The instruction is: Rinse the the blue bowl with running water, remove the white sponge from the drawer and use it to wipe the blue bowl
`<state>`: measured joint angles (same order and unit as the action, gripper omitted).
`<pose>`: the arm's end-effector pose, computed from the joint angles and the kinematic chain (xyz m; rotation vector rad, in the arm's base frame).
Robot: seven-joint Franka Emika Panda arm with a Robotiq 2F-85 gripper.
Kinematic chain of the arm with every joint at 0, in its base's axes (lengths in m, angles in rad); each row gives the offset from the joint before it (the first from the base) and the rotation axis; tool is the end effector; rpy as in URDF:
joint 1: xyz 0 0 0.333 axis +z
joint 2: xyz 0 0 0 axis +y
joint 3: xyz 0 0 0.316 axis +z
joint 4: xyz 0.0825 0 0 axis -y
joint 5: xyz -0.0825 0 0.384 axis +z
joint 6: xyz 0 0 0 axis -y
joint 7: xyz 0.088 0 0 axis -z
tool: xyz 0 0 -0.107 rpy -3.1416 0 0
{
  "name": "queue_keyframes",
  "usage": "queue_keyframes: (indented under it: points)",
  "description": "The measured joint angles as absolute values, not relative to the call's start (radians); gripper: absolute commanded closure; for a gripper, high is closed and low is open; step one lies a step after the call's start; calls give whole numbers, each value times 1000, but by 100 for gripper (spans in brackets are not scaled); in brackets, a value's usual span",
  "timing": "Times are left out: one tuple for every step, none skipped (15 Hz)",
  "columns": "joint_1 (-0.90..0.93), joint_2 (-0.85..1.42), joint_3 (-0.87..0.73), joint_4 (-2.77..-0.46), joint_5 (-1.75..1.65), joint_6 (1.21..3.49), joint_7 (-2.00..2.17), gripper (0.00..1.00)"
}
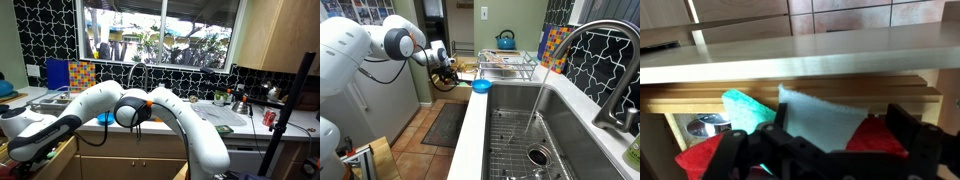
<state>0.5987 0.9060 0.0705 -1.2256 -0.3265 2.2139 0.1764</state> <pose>0.6165 0.4550 0.2312 2.8154 0.9468 0.2468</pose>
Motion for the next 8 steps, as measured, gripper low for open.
queue_keyframes:
  points:
    - [601, 910, 65, -1224, -328, 2214, 177, 29]
    - [604, 913, 59, -1223, -328, 2213, 178, 30]
    - [606, 915, 55, -1222, -328, 2213, 179, 37]
    - [609, 917, 50, -1220, -328, 2212, 180, 47]
    - [611, 918, 45, -1218, -328, 2212, 180, 55]
    - [612, 920, 41, -1215, -328, 2211, 181, 63]
    - [612, 921, 38, -1213, -328, 2211, 181, 69]
    - [613, 922, 35, -1211, -328, 2211, 182, 77]
